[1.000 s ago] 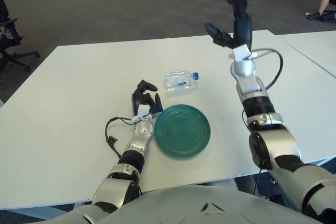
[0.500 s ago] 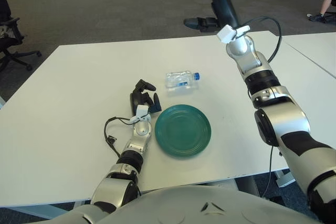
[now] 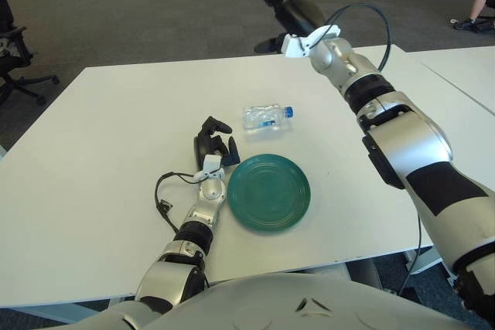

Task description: Put the bottle into the plate.

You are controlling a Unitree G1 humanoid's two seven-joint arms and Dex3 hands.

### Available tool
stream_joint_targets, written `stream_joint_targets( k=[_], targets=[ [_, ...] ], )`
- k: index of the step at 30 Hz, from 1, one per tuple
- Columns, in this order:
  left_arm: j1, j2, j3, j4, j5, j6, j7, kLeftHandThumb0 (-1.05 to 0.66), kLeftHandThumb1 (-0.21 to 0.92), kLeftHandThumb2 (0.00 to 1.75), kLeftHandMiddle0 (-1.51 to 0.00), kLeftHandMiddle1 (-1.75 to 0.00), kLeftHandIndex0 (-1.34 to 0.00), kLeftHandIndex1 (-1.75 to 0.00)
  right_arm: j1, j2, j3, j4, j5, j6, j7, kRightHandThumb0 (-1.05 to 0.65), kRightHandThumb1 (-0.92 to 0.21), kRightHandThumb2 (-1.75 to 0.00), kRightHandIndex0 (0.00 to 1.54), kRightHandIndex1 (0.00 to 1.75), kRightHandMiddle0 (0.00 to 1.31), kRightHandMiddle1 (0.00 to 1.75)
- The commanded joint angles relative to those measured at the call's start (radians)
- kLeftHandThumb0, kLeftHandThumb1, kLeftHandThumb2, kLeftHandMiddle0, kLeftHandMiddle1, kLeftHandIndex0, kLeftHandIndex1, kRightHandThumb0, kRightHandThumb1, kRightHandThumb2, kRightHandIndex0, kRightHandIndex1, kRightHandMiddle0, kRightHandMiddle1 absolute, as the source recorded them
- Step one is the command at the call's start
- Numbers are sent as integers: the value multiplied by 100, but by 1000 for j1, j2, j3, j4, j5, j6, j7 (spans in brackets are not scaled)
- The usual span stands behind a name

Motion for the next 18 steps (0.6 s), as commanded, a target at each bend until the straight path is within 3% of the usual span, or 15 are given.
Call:
stream_joint_targets(
  k=[1, 13, 18],
  targets=[
    [-1, 2, -2, -9, 13, 21, 21, -59, 6, 163, -130, -175, -83, -175, -9, -5, 58, 29, -51, 20, -23, -105, -92, -26, 0, 0, 0, 0],
    [0, 6, -3, 1, 4, 12, 18, -59, 6, 163, -130, -175, -83, -175, -10, -7, 195, 71, -142, 103, 125, -105, -92, -28, 0, 0, 0, 0],
    [-3, 5, -1, 7, -1, 8, 16, -59, 6, 163, -130, -175, -83, -175, -1, 7, 224, 83, -155, 137, 141, -105, -92, -25, 0, 0, 0, 0]
  ],
)
